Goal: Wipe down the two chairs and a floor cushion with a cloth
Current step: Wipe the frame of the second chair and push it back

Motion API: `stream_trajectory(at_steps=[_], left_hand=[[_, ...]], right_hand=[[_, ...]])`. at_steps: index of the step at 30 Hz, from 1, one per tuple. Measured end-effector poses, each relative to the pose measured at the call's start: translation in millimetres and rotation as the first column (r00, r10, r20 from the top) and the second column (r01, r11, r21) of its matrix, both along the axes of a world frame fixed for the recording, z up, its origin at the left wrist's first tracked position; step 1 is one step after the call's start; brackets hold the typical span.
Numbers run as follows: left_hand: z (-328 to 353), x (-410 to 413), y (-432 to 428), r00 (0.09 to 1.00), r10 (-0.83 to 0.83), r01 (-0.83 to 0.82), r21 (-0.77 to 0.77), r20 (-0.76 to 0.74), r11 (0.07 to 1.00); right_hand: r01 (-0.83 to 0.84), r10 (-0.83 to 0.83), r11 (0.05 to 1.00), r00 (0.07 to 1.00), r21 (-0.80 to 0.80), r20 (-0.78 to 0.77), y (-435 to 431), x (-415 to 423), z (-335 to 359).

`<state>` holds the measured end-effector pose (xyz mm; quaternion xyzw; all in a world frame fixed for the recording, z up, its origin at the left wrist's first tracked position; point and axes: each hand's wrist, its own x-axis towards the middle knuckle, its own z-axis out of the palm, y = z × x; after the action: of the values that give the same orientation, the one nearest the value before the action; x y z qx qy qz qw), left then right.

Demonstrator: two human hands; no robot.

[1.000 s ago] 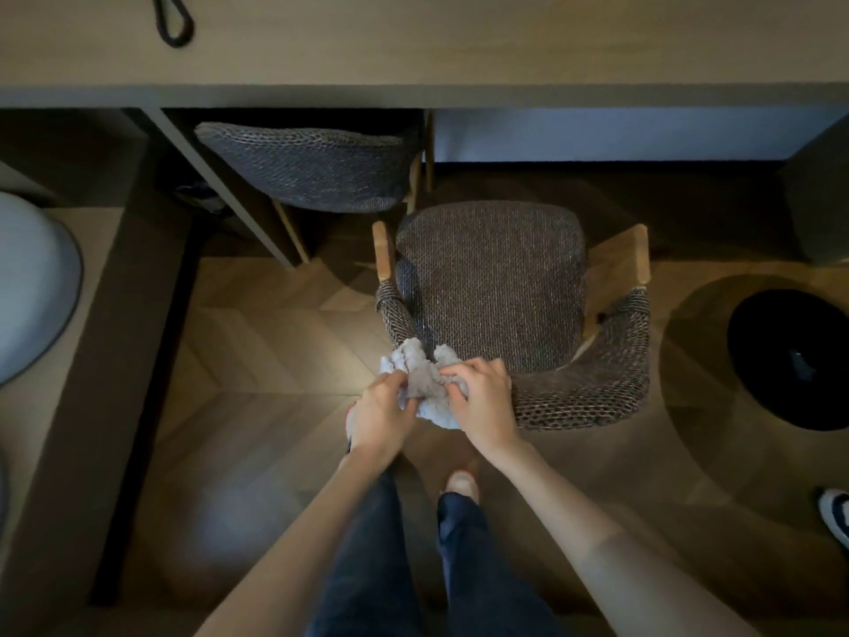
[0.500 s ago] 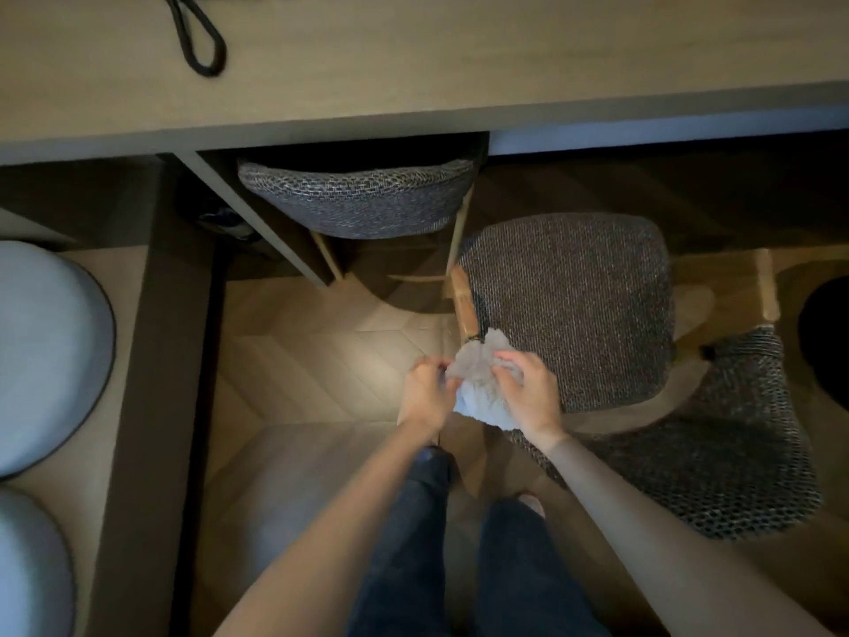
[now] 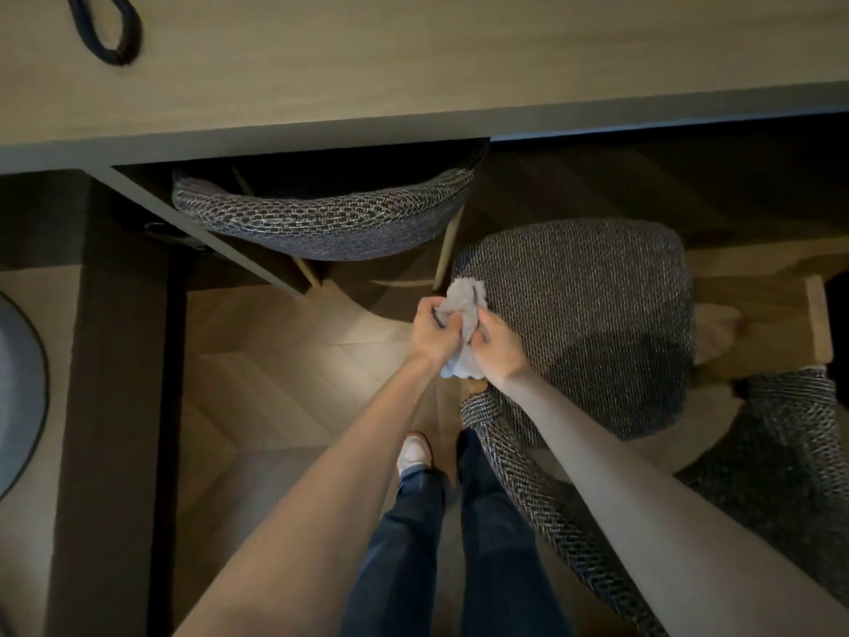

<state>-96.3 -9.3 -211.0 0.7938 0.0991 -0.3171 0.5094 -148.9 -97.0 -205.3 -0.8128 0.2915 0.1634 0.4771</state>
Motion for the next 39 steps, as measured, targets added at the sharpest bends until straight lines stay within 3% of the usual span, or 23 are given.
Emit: stream_trajectory(at_steps=[6,10,14,21,26,29,34,39], left_hand=[[-14.5,-14.7,-5.0,0.999,-0.02,0.02,0.003,-0.051,1.0],[-7.7,-49.3,5.3,0.984,-0.09,0.094,0.022,-0.152,0.995],[-1.2,-93.9,14.9,0.983,-0.159,0.165,0.07,-0.089,0.984],[19.9,-141.6,32.0,0.979,-0.2,0.202,0.081,-0.029,0.976],[33.0,-194.9,34.2,0.963,-0.267,0.267,0.181,-0.026,0.947],[44.5,-225.7,29.0,0.968,-0.237,0.248,0.216,-0.078,0.944],[60.0,-278.7,14.4,0.988,-0.152,0.156,0.227,-0.035,0.961],[83.7,-341.2,-10.6,0.999,0.021,-0.019,0.044,-0.048,0.999]], right_hand=[[0.015,-0.01,0.999,0.996,-0.049,0.085,-1.4,-24.1,-10.4],[-0.071,0.068,0.994,0.997,-0.087,-0.037,1.6,-53.2,-1.1],[-0.204,0.179,0.968,0.969,-0.144,-0.172,2.9,-90.9,14.0],[-0.21,0.19,0.968,0.972,-0.14,-0.142,9.8,-131.6,37.2],[-0.395,0.329,0.891,0.901,-0.224,-0.281,3.2,-162.3,51.0],[-0.437,0.382,0.866,0.892,-0.243,-0.242,-7.1,-186.6,65.0],[-0.488,0.47,0.823,0.872,-0.291,-0.134,-28.1,-229.8,88.0],[-0.491,0.524,0.796,0.852,-0.355,-0.002,-58.2,-287.2,117.6]])
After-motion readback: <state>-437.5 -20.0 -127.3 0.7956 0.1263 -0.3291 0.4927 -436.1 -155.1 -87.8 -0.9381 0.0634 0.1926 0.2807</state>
